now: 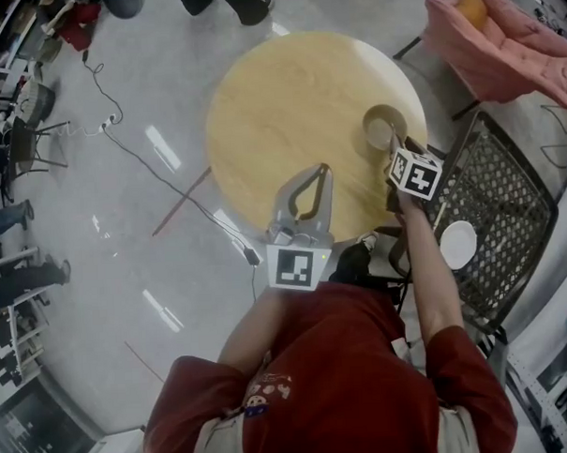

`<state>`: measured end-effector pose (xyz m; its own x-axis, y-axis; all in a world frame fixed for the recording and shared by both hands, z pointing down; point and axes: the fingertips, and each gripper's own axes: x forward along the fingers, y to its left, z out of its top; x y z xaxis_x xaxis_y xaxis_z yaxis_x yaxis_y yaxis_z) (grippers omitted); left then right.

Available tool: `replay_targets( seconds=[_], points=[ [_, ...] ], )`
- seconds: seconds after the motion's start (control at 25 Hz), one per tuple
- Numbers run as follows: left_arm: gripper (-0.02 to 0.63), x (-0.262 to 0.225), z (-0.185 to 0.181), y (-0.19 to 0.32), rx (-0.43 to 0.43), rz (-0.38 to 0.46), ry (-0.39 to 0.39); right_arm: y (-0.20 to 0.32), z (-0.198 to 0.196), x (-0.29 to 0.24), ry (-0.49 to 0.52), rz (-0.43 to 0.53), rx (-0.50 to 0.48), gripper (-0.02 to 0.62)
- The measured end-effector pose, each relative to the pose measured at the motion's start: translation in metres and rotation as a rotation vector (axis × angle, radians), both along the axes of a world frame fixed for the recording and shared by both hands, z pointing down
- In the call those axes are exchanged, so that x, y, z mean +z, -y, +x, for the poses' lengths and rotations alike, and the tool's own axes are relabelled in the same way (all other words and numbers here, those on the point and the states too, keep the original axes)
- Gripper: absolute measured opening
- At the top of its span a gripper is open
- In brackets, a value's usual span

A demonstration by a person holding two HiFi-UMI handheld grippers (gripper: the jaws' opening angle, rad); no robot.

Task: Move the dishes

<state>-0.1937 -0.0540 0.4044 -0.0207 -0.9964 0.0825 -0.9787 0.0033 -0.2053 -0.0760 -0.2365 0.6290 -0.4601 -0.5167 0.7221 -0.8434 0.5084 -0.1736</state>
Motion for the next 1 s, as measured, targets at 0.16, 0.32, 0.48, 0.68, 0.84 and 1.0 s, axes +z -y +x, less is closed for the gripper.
replay_targets(
  seconds=[0.16,0.32,0.48,0.68,0.84,1.0],
  points=[
    [0.008,0.002,0.007,0.004,0.004,0.002,-0.007,0.004,0.008,0.002,-0.013,0.008,0.013,0.087],
    [0.008,0.003,0.008,0.007,0.005,0.008,-0.016,0.004,0.01,0.003,-0.028,0.016,0.012,0.063],
    [0.008,0.0,0.004,0.005,0.01,0.009,-0.008,0.0,0.008,0.001,-0.039,0.027,0.009,0.031],
    [0.008,-0.004,0.002,0.002,0.017,0.007,-0.02,-0.006,0.006,-0.003,-0.031,0.015,0.016,0.028],
    [0.008,-0.009,0.003,0.003,0.03,0.015,0.001,-0.008,0.005,-0.008,-0.023,0.024,0.019,0.026],
    [0.008,-0.011,0.008,0.002,0.037,0.032,0.0,-0.01,0.009,-0.013,-0.006,0.036,0.026,0.023]
  ],
)
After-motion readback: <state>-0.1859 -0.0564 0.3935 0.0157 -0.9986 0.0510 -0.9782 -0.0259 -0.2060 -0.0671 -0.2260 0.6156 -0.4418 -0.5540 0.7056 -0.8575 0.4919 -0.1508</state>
